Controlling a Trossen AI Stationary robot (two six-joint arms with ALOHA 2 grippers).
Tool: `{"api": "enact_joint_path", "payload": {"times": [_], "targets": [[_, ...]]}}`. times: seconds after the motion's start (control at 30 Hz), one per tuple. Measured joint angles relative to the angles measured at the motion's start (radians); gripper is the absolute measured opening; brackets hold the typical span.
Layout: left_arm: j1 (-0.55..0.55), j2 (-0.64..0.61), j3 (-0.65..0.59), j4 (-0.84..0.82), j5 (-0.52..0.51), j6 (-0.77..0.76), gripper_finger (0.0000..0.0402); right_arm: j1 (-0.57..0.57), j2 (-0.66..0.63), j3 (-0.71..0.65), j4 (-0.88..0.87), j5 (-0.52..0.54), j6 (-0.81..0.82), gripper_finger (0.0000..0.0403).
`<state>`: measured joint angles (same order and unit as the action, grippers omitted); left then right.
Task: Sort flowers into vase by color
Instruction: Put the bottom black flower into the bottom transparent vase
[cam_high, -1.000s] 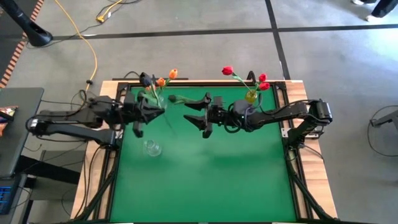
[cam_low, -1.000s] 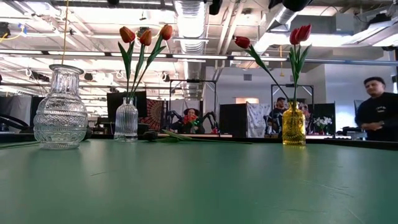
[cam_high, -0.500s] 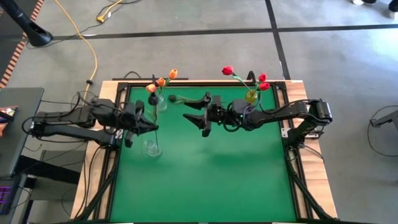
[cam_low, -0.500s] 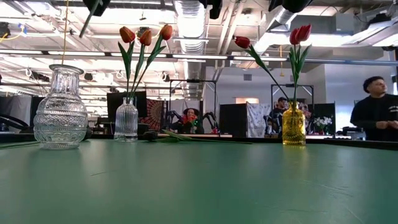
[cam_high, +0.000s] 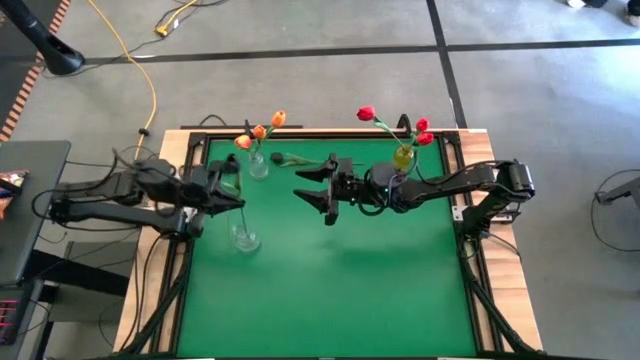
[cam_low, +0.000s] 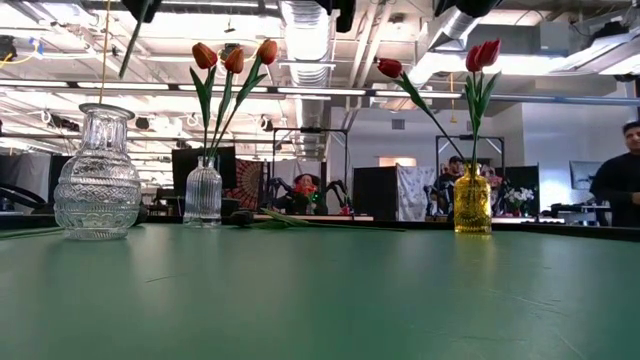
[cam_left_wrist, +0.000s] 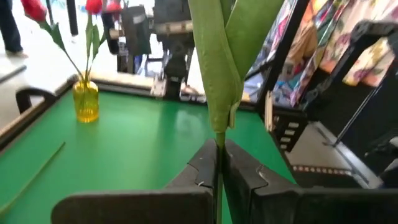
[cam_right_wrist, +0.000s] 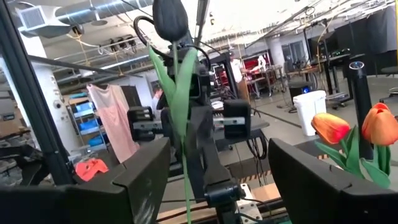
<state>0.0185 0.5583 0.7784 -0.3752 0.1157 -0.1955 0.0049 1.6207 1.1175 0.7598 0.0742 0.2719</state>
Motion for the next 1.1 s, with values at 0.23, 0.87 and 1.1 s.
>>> {"api": "enact_joint_path", "payload": {"times": [0.23,0.87,1.1], "targets": [[0.000,-0.080,0.000,-0.040,-0.031,0.000,0.0000,0.000,0.000,0.000,0.003,0.000,0.000,0.0297],[0.000,-0.088,-0.044,-0.079,-0.075,0.022,0.0000,0.000,0.000,0.000,0.002,0.000,0.000,0.0297],[0.000,-0.088,-0.044,-0.079,-0.075,0.022,0.0000,0.000,0.000,0.000,0.002,0.001,0.000,0.0297]]}}
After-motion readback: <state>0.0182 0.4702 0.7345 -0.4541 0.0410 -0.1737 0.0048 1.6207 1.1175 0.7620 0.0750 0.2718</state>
